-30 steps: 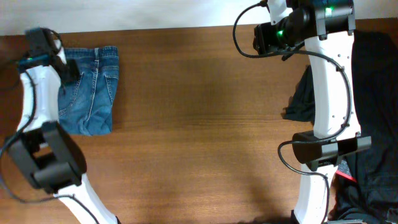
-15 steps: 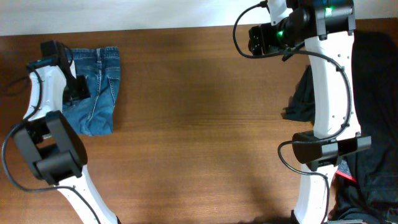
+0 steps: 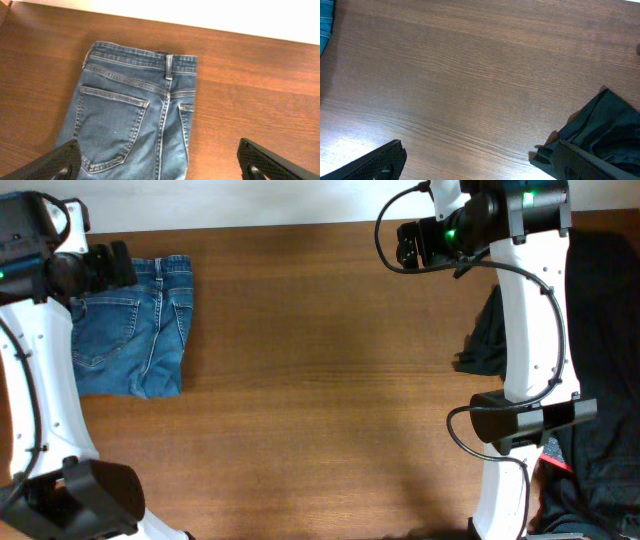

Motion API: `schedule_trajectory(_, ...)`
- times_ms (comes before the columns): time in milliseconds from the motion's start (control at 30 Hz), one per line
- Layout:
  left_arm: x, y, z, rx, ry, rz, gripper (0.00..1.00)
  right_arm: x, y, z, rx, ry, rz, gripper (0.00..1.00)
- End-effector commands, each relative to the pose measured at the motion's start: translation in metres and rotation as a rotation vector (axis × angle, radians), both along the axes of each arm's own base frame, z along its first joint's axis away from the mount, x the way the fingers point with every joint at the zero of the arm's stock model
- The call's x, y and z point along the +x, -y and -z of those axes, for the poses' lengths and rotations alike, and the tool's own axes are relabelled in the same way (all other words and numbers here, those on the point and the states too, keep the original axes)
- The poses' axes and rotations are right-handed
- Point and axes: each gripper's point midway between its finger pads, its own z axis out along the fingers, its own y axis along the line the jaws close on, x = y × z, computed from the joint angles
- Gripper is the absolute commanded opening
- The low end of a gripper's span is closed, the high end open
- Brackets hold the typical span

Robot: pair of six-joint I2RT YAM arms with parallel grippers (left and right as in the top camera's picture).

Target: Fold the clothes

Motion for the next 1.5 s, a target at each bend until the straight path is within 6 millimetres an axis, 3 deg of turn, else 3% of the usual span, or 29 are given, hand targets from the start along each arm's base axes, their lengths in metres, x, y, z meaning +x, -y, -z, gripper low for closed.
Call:
schedule_trajectory(0, 0.001, 0.004, 0.009, -0.016, -0.023, 0.027, 0.99, 0.007, 0.003, 0.002, -0.006, 0.012, 0.011, 0.99)
schedule_trajectory(200, 0.001, 0.005, 0.009, -0.017, -0.021, 0.035, 0.99, 0.021, 0.015, -0.004, -0.020, 0.071, 0.039, 0.99)
schedule_trajectory(400, 0.014, 0.045, 0.001, -0.011, 0.027, 0.215, 0.99, 0.026, 0.063, -0.004, -0.079, 0.076, 0.151, 0.99)
schedule_trajectory(467, 0.016, 0.059, 0.002, 0.014, 0.019, 0.234, 0.99, 0.021, 0.084, -0.001, -0.072, 0.048, 0.191, 0.99)
schedule_trajectory(500, 0.017, 0.070, 0.003, 0.048, 0.010, 0.242, 0.99, 0.013, 0.104, 0.002, -0.045, 0.011, 0.230, 0.99)
schedule_trajectory(667, 0.012, 0.093, 0.009, 0.069, -0.028, 0.277, 0.99, -0.008, 0.149, 0.007, 0.036, -0.060, 0.325, 0.99)
schedule_trajectory(833, -0.005, 0.095, 0.021, 0.052, -0.113, 0.282, 0.99, -0.024, 0.169, -0.021, 0.063, 0.007, 0.381, 0.99)
schedule_trajectory(1033, -0.033, 0.097, 0.031, -0.008, -0.222, 0.232, 0.99, -0.067, 0.169, -0.061, 0.037, 0.071, 0.409, 0.98)
schedule_trajectory(1067, -0.045, 0.098, 0.034, -0.029, -0.267, 0.213, 0.99, -0.091, 0.163, -0.059, 0.033, 0.036, 0.414, 0.99)
schedule_trajectory(1133, -0.054, 0.098, 0.032, -0.032, -0.283, 0.213, 0.99, -0.108, 0.158, -0.051, 0.036, -0.007, 0.414, 0.99)
schedule_trajectory(1300, -0.069, 0.099, 0.007, -0.024, -0.229, 0.212, 0.99, -0.139, 0.143, -0.030, 0.048, -0.084, 0.378, 0.99)
schedule_trajectory(1467, -0.090, 0.100, -0.018, -0.009, -0.149, 0.215, 0.99, -0.161, 0.115, -0.017, 0.029, -0.068, 0.278, 0.99)
